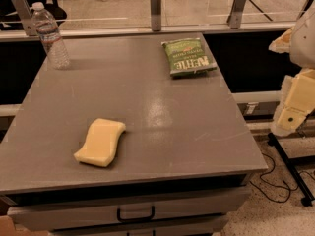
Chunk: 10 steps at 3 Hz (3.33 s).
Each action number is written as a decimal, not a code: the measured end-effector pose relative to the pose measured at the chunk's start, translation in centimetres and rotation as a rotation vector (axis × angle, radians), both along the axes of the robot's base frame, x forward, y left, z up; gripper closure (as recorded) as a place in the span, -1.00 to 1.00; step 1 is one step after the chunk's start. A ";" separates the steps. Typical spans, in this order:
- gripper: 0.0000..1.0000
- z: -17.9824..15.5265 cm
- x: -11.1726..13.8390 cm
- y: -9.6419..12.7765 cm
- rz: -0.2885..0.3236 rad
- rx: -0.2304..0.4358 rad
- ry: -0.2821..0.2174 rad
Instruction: Move green jalapeno chip bag near sponge
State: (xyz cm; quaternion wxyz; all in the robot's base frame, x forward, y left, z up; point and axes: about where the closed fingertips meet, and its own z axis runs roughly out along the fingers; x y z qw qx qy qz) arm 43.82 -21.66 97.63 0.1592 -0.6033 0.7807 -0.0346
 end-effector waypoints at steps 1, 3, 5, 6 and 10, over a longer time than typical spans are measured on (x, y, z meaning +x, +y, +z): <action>-1.00 0.1 0.1 0.0 -0.001 0.001 -0.005; -1.00 -2.4 8.8 2.3 0.052 0.136 -0.083; -1.00 -6.1 20.5 6.7 0.022 0.323 -0.130; -1.00 -8.8 24.8 8.6 -0.036 0.395 -0.087; -0.01 -12.9 31.9 9.2 -0.204 0.538 -0.027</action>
Offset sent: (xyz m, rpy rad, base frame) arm 0.0831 0.0129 -0.0277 0.1408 -0.0653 0.0377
